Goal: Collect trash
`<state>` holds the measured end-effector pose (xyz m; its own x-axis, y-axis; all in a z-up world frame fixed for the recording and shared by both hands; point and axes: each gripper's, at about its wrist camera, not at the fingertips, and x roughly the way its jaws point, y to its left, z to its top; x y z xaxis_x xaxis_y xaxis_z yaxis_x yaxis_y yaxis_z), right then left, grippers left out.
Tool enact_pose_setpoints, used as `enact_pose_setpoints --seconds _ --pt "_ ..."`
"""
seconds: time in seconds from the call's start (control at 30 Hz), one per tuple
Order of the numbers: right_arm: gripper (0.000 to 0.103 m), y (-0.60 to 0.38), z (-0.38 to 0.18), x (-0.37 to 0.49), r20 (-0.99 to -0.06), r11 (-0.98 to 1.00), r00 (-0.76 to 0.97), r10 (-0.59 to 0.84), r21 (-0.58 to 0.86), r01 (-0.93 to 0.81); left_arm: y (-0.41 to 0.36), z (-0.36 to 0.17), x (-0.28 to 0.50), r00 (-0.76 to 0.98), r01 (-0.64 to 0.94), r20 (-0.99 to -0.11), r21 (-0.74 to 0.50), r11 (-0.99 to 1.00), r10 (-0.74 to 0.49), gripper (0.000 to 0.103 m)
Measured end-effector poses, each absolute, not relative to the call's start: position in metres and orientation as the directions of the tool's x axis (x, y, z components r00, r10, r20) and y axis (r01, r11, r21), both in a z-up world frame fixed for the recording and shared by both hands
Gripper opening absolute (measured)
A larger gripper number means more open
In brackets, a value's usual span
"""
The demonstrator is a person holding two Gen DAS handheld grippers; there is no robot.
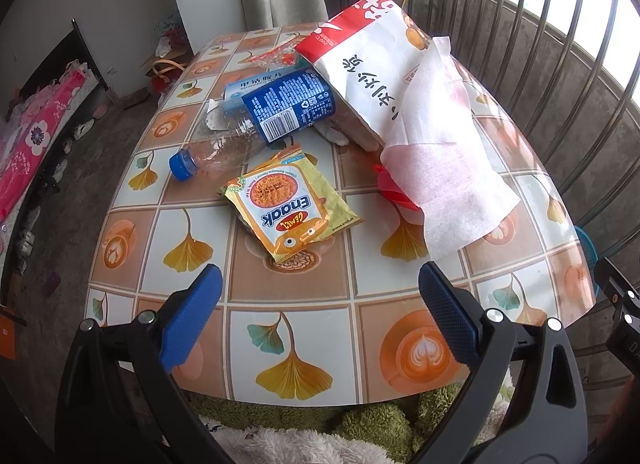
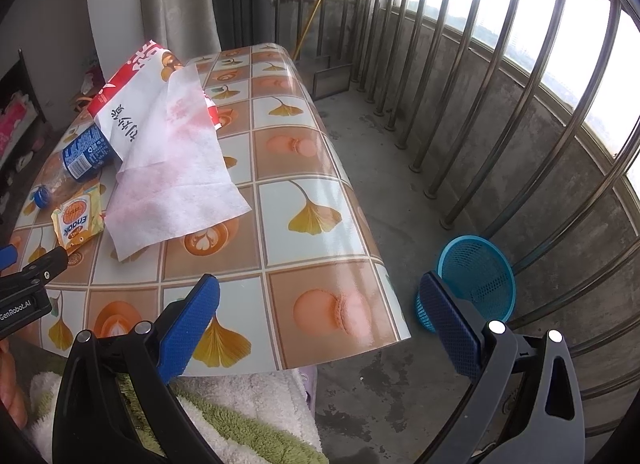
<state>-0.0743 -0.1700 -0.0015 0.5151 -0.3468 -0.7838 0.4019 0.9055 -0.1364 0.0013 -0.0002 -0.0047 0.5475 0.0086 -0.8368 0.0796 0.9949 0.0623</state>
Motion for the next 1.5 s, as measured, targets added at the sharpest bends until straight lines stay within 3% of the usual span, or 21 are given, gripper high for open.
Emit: enact_pose_setpoints --seconds 1.5 --pt "0.097 -0.166 -0.001 -0.057 -0.781 0.92 0.545 -0.305 -0.094 0.38 0.005 -0.007 -0.001 0.544 0.075 -0.839 0.072 0.995 0.02 0.094"
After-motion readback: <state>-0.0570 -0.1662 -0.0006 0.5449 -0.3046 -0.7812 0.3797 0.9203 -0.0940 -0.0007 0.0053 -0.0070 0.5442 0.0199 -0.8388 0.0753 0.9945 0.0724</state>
